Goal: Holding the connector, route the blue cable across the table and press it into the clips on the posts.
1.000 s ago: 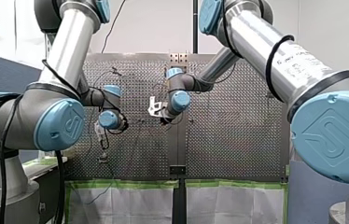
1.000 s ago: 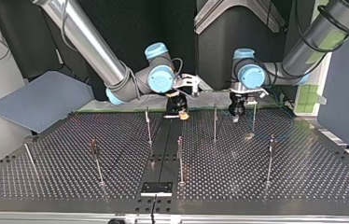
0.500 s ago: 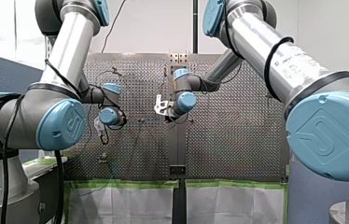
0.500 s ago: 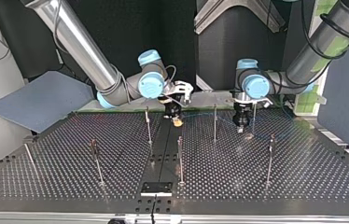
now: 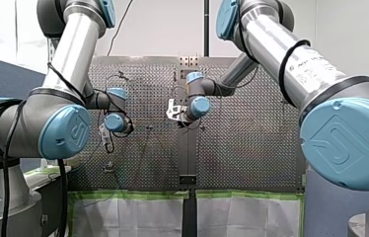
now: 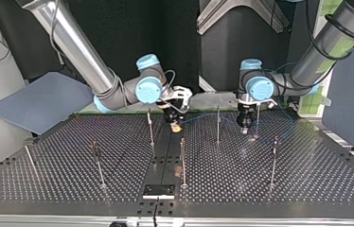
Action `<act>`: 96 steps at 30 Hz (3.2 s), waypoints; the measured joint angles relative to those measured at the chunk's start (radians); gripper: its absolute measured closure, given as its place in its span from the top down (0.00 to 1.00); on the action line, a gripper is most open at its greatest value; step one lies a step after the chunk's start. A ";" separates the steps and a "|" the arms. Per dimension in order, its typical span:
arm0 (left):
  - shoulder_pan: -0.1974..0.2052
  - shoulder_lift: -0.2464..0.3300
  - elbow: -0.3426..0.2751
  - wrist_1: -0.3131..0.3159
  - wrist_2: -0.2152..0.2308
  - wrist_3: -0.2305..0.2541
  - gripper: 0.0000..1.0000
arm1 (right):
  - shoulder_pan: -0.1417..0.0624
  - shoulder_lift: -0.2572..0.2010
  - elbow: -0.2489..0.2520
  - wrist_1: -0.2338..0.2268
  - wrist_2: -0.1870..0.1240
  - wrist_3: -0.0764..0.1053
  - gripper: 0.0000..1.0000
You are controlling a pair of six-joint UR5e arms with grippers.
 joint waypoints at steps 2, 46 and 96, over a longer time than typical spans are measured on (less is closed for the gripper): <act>-0.003 0.000 0.000 -0.014 -0.012 0.000 1.00 | -0.005 0.000 0.000 0.000 0.000 0.000 0.00; -0.175 0.194 -0.157 -0.209 -0.126 0.072 1.00 | -0.022 0.001 -0.007 0.002 -0.003 -0.005 0.00; -0.369 0.034 0.037 -0.099 -0.248 -0.019 1.00 | -0.042 0.002 -0.007 0.006 -0.017 0.001 0.00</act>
